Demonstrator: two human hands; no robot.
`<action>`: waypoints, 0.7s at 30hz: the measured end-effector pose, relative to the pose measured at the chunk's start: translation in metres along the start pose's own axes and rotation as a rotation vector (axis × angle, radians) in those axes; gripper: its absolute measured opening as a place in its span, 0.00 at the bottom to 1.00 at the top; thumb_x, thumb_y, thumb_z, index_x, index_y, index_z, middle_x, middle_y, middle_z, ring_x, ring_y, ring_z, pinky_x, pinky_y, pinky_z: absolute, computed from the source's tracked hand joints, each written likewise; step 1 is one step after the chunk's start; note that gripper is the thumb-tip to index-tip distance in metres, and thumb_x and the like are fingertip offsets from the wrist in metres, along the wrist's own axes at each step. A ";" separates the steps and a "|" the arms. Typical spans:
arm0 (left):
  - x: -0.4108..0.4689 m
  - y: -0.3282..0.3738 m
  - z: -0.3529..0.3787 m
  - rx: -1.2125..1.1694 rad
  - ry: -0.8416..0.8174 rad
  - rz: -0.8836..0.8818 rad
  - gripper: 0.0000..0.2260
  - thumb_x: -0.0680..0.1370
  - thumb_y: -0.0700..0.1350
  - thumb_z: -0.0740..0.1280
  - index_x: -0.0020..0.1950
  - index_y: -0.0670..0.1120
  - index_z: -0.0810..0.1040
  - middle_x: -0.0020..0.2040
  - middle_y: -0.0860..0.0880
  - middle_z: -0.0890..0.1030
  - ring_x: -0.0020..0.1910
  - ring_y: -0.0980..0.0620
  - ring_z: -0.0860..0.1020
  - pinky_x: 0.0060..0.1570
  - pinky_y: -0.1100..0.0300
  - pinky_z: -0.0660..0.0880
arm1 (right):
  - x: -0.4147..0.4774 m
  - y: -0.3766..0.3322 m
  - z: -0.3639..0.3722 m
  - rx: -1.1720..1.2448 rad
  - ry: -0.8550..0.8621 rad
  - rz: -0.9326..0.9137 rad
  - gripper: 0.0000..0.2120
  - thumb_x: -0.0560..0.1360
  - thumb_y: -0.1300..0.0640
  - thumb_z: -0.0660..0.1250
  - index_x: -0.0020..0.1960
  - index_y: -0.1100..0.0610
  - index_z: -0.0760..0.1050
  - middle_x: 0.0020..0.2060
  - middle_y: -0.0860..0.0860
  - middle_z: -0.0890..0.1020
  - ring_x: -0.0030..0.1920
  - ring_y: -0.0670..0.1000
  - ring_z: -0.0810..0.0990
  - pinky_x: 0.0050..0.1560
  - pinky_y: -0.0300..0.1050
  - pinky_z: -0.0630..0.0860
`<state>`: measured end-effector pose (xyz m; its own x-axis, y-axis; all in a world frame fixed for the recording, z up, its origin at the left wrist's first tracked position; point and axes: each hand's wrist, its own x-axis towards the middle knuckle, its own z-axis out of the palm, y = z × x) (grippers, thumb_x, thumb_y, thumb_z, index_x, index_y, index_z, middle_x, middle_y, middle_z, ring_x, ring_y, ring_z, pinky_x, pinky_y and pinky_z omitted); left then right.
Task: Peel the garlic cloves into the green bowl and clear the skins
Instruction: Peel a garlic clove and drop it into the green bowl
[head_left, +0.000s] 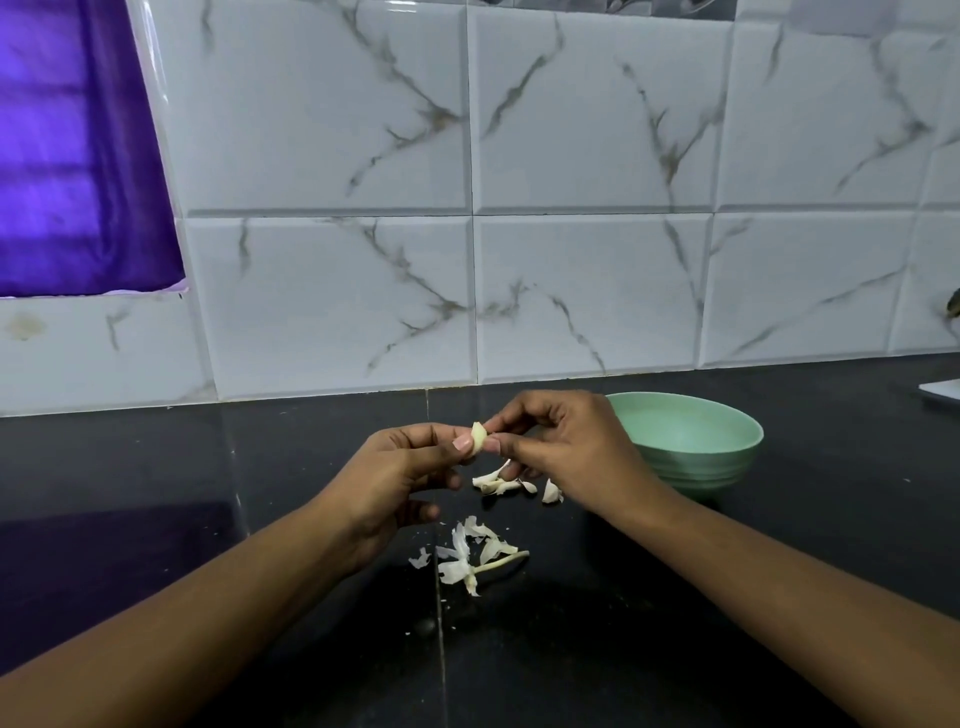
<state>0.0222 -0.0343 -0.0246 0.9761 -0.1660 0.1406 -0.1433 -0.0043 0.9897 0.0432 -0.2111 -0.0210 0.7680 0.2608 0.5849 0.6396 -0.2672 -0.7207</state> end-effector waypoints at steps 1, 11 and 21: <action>0.000 0.000 0.000 0.024 0.000 0.020 0.08 0.68 0.48 0.71 0.44 0.47 0.83 0.37 0.54 0.82 0.31 0.59 0.75 0.25 0.66 0.68 | 0.000 0.000 -0.001 -0.006 -0.011 0.009 0.04 0.69 0.61 0.75 0.40 0.55 0.81 0.30 0.51 0.83 0.31 0.50 0.84 0.37 0.50 0.80; -0.002 0.004 -0.004 0.180 0.006 0.104 0.04 0.75 0.41 0.69 0.48 0.47 0.82 0.39 0.48 0.85 0.34 0.53 0.82 0.27 0.64 0.72 | 0.004 0.002 -0.001 0.008 -0.124 0.092 0.05 0.72 0.64 0.72 0.40 0.56 0.79 0.29 0.51 0.81 0.31 0.48 0.81 0.33 0.45 0.78; 0.001 0.002 -0.010 0.032 0.045 0.017 0.04 0.76 0.41 0.68 0.46 0.49 0.81 0.43 0.51 0.85 0.38 0.56 0.83 0.28 0.64 0.74 | 0.006 0.004 -0.005 -0.053 -0.183 0.148 0.06 0.71 0.63 0.72 0.38 0.54 0.79 0.28 0.48 0.80 0.31 0.47 0.80 0.32 0.45 0.77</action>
<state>0.0244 -0.0244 -0.0224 0.9797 -0.1221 0.1593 -0.1644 -0.0333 0.9858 0.0505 -0.2148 -0.0181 0.8378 0.3779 0.3939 0.5254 -0.3623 -0.7698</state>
